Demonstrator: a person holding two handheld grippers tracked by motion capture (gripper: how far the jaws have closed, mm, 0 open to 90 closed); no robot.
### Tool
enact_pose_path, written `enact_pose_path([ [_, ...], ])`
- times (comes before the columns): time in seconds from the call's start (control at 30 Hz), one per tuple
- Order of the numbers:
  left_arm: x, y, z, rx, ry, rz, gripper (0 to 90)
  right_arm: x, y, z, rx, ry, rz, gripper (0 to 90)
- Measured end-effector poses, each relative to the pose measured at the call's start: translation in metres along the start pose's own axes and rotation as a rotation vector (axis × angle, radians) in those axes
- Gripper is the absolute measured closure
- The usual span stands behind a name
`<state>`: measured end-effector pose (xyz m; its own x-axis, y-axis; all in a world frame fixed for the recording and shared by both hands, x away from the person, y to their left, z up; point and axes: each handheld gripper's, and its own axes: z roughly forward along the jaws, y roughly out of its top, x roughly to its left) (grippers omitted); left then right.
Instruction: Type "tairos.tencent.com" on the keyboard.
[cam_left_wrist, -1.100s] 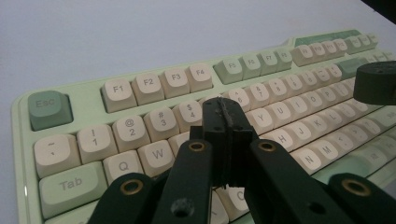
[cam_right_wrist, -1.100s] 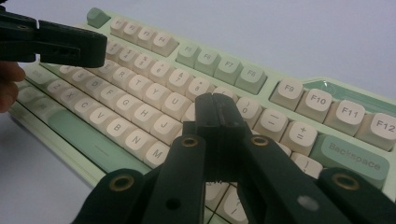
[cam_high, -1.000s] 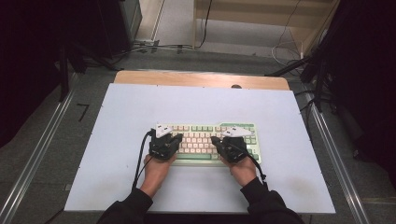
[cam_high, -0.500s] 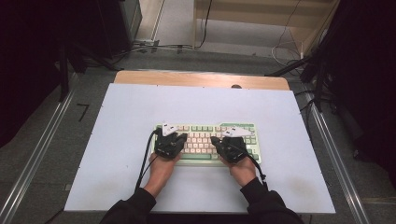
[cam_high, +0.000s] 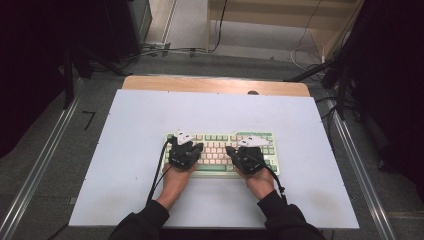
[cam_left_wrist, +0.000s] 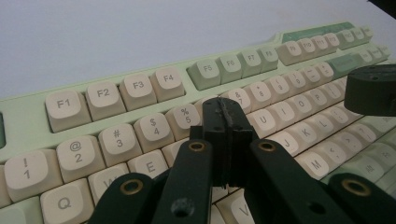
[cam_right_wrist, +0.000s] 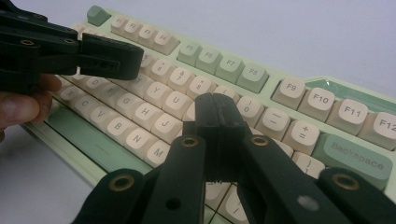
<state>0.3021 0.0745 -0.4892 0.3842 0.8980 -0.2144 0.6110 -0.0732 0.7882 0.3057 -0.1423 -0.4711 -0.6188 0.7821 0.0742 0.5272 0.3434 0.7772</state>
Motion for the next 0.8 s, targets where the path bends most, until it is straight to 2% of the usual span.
enact_pose_path([
  [0.57,-0.0019,-0.0009,0.0027,0.024,0.005,0.012,90.0,0.0002,0.0001,-0.0002,-0.001,0.001,-0.001,87.4],
  [0.8,-0.0034,-0.0008,0.0043,0.053,0.006,0.030,90.0,0.0001,0.0001,-0.0004,0.000,0.002,-0.002,87.4],
])
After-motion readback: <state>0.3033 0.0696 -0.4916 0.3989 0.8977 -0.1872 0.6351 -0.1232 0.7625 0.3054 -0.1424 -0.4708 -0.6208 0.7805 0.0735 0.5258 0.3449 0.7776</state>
